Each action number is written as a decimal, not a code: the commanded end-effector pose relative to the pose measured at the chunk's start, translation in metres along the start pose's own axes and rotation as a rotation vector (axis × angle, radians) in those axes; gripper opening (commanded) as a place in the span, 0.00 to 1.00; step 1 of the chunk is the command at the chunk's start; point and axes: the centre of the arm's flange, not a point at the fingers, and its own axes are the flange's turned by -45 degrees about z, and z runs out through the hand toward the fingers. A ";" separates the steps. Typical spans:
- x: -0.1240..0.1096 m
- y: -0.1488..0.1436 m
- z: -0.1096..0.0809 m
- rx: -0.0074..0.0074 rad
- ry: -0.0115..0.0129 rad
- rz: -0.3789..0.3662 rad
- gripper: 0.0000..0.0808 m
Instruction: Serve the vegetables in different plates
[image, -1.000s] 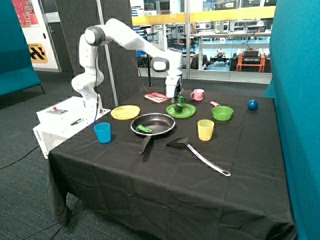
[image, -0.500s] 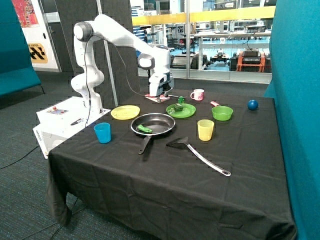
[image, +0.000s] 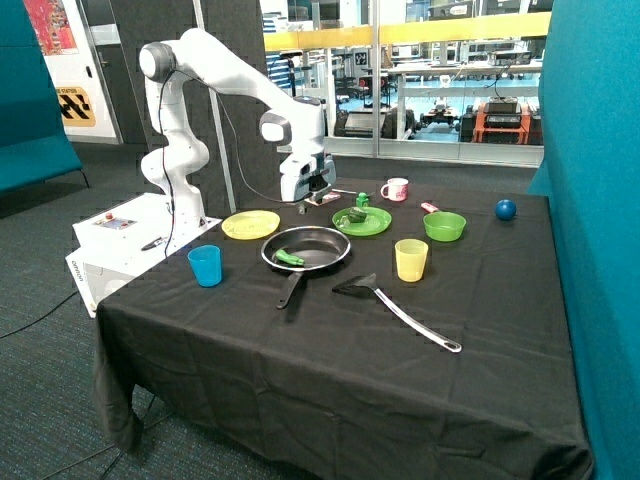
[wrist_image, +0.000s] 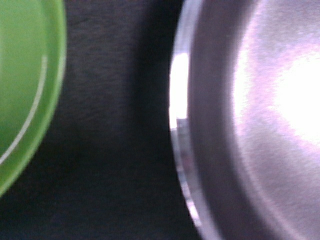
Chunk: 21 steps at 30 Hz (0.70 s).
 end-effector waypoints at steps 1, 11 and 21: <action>0.010 0.026 0.010 0.0017 -0.0021 -0.015 0.65; 0.020 0.070 0.025 0.0017 -0.0021 -0.034 0.66; 0.023 0.106 0.034 0.0017 -0.0021 -0.029 0.63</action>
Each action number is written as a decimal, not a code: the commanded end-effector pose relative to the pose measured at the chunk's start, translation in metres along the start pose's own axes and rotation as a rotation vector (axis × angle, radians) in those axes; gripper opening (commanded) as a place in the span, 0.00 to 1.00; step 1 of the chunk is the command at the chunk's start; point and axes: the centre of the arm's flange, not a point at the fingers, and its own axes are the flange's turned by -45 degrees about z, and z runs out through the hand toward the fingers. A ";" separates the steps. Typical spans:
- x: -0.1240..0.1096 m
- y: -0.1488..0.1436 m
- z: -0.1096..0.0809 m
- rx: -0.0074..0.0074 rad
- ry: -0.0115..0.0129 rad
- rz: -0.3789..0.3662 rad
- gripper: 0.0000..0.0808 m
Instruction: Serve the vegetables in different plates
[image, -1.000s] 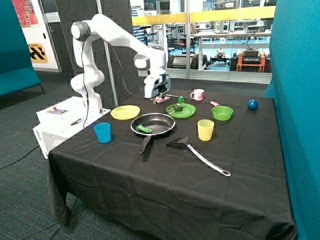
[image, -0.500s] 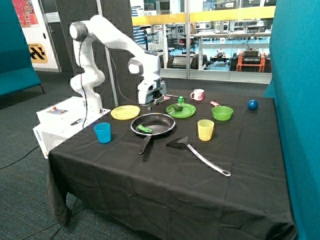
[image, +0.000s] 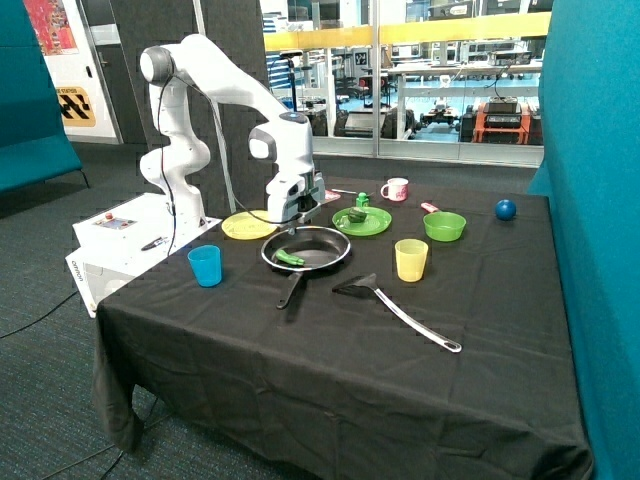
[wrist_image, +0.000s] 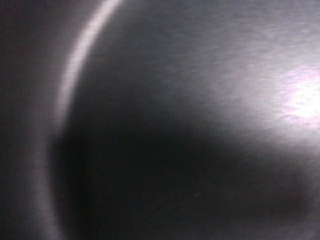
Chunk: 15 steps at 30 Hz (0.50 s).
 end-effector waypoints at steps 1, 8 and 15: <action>0.003 0.031 0.010 0.0008 -0.0010 -0.004 0.63; -0.003 0.048 0.028 0.0008 -0.0010 -0.010 0.63; -0.007 0.053 0.040 0.0008 -0.0010 -0.011 0.63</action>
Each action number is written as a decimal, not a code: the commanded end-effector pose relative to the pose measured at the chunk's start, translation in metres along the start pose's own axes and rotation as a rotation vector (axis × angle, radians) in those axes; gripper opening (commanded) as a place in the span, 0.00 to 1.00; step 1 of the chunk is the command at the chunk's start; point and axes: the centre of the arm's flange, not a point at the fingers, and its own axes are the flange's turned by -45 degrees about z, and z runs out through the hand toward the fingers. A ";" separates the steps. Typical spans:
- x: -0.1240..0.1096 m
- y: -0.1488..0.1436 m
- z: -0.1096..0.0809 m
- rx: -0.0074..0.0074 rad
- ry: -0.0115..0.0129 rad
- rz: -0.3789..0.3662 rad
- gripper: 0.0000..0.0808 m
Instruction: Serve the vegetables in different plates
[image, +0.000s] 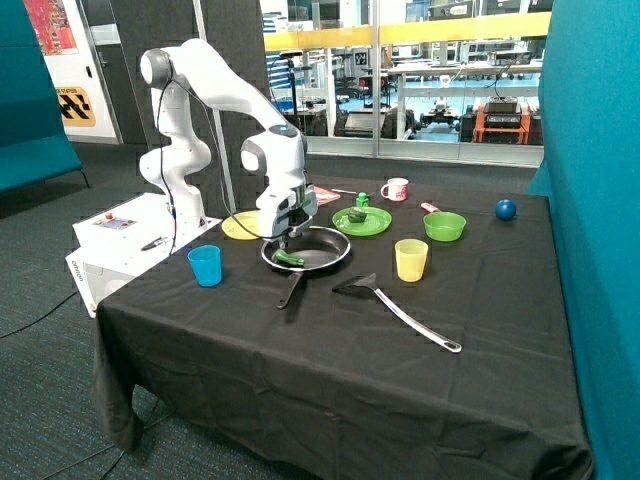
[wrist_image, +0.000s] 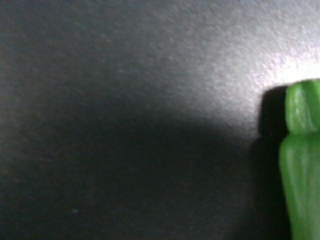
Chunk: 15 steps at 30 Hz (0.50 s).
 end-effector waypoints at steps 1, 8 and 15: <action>-0.006 0.014 0.018 0.0006 0.0051 -0.005 0.63; -0.007 0.017 0.030 0.0006 0.0051 -0.004 0.65; -0.009 0.019 0.038 0.0006 0.0051 -0.005 0.64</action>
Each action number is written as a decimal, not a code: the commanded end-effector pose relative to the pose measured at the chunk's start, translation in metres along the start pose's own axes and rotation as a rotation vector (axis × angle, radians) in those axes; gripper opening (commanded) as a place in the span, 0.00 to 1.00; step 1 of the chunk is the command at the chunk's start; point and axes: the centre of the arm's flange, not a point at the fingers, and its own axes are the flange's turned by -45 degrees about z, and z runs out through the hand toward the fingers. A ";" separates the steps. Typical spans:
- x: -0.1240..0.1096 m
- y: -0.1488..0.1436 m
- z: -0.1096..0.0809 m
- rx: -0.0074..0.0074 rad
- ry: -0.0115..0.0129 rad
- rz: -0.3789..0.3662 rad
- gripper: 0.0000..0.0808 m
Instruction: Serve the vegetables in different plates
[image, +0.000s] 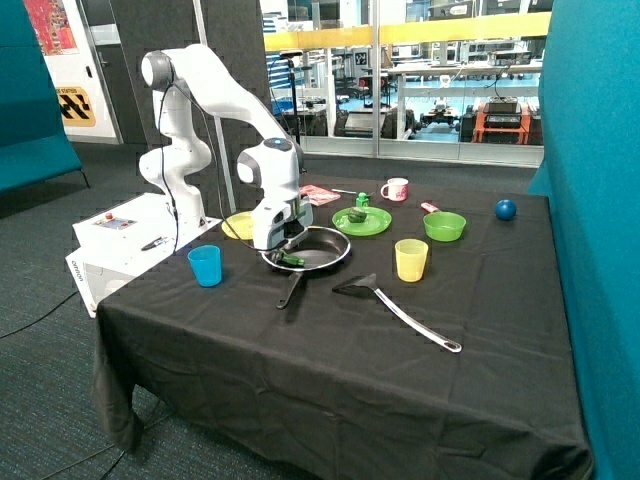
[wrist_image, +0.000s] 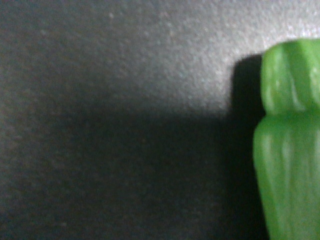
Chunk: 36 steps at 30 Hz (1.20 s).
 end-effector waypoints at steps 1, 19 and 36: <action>-0.004 0.005 0.013 0.0014 0.0022 -0.004 0.64; -0.005 0.003 0.018 0.0014 0.0022 -0.023 0.59; -0.010 0.000 0.020 0.0014 0.0022 -0.027 0.00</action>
